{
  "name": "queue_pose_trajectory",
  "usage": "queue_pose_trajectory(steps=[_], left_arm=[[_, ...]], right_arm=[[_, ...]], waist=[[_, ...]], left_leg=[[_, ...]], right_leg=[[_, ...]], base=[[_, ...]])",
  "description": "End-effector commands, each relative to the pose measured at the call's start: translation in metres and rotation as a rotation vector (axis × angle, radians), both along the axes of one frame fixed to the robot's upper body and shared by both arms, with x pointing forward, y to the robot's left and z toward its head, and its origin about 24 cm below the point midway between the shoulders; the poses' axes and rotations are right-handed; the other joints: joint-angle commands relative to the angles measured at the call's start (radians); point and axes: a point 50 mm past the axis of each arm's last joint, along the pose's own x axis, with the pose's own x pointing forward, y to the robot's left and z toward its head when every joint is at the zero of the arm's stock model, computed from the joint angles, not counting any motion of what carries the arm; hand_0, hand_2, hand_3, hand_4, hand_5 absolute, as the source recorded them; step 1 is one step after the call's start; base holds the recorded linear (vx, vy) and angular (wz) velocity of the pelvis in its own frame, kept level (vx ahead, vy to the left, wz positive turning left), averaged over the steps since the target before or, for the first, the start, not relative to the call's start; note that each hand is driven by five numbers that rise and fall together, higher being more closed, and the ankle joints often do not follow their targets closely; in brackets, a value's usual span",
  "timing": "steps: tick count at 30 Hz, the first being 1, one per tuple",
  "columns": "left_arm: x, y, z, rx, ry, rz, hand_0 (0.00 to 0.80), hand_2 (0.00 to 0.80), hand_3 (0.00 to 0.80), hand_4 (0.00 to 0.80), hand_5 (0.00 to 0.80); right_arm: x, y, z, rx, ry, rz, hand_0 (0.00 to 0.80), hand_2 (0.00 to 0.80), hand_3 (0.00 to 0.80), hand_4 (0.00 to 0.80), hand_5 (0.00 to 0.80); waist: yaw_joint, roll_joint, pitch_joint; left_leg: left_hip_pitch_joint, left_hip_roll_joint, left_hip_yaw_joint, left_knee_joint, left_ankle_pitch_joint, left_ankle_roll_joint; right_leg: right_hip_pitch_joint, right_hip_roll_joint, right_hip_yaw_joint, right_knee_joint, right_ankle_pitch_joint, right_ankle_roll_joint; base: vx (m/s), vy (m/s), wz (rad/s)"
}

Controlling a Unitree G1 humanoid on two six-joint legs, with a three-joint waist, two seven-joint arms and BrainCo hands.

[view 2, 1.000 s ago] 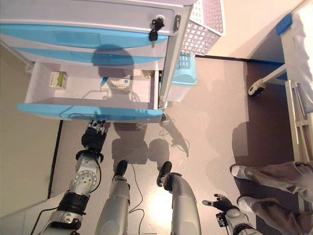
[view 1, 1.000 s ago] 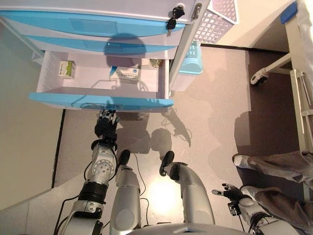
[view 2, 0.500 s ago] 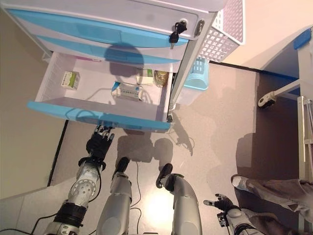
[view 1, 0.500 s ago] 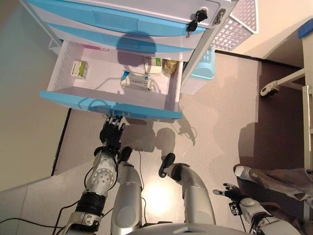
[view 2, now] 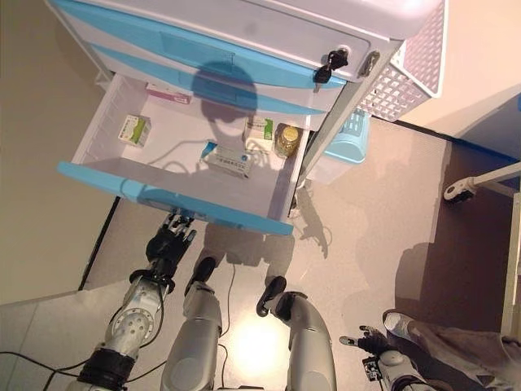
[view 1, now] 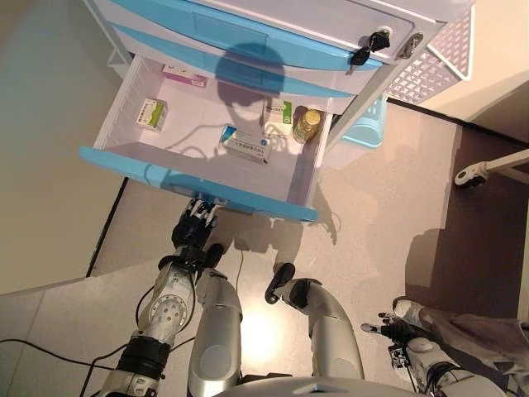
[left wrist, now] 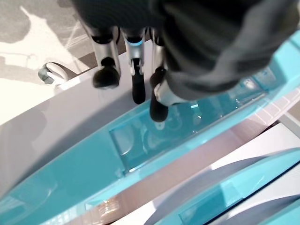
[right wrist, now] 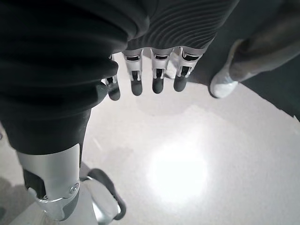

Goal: Open the drawer and pick up the medicine

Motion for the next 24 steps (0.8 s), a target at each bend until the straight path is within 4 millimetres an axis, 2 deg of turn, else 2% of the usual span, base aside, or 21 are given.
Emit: queue_pose_trajectory(steps=[1, 8, 20, 21, 22, 24], left_arm=[[-0.0099, -0.0224, 0.1422, 0.03, -0.765, -0.166, 0.8, 0.8, 0.8, 0.8, 0.8], [-0.0124, -0.0229, 0.1436, 0.043, -0.767, -0.171, 0.8, 0.8, 0.8, 0.8, 0.8], [-0.0173, -0.0209, 0.1419, 0.072, -0.753, -0.176, 0.8, 0.8, 0.8, 0.8, 0.8], [-0.0179, -0.0208, 0.1419, 0.076, -0.753, -0.177, 0.445, 0.445, 0.445, 0.445, 0.445], [-0.0181, -0.0207, 0.1422, 0.079, -0.755, -0.175, 0.232, 0.232, 0.232, 0.232, 0.232], [-0.0189, -0.0205, 0.1422, 0.078, -0.754, -0.171, 0.097, 0.097, 0.097, 0.097, 0.097]], right_arm=[[-0.0338, -0.0091, -0.0077, -0.039, 0.083, 0.006, 0.0, 0.0, 0.0, 0.0, 0.0], [-0.0322, -0.007, -0.0078, -0.037, 0.073, 0.002, 0.0, 0.0, 0.0, 0.0, 0.0], [-0.0308, -0.0061, -0.0077, -0.034, 0.068, -0.005, 0.0, 0.0, 0.0, 0.0, 0.0], [-0.0285, -0.006, -0.007, -0.035, 0.062, -0.004, 0.0, 0.0, 0.0, 0.0, 0.0], [-0.0277, -0.0063, -0.0067, -0.036, 0.059, -0.003, 0.0, 0.0, 0.0, 0.0, 0.0], [-0.0257, -0.0056, -0.0062, -0.037, 0.053, 0.001, 0.0, 0.0, 0.0, 0.0, 0.0]], waist=[[0.025, -0.023, -0.089], [0.033, -0.03, -0.088], [0.043, -0.02, -0.087], [0.043, -0.016, -0.088], [0.044, -0.014, -0.089], [0.043, -0.015, -0.091]], left_leg=[[-0.104, -0.11, 0.014, -0.043, 0.149, 0.071], [-0.098, -0.113, 0.008, -0.061, 0.152, 0.072], [-0.104, -0.128, 0.003, -0.061, 0.15, 0.083], [-0.108, -0.129, 0.004, -0.059, 0.148, 0.084], [-0.109, -0.13, 0.005, -0.057, 0.147, 0.085], [-0.111, -0.131, 0.006, -0.055, 0.146, 0.086]], right_leg=[[0.064, 0.04, -0.03, -0.064, 0.007, 0.107], [0.075, 0.037, -0.044, -0.077, 0.008, 0.11], [0.073, 0.027, -0.046, -0.076, 0.008, 0.116], [0.071, 0.024, -0.046, -0.074, 0.008, 0.117], [0.069, 0.024, -0.045, -0.071, 0.008, 0.117], [0.067, 0.024, -0.043, -0.071, 0.009, 0.117]], base=[[0.05, -0.025, 0.1], [0.018, -0.01, 0.05], [0.01, 0.004, 0.01], [0.009, 0.023, 0.03], [0.01, 0.028, 0.04], [0.004, 0.014, 0.03]])
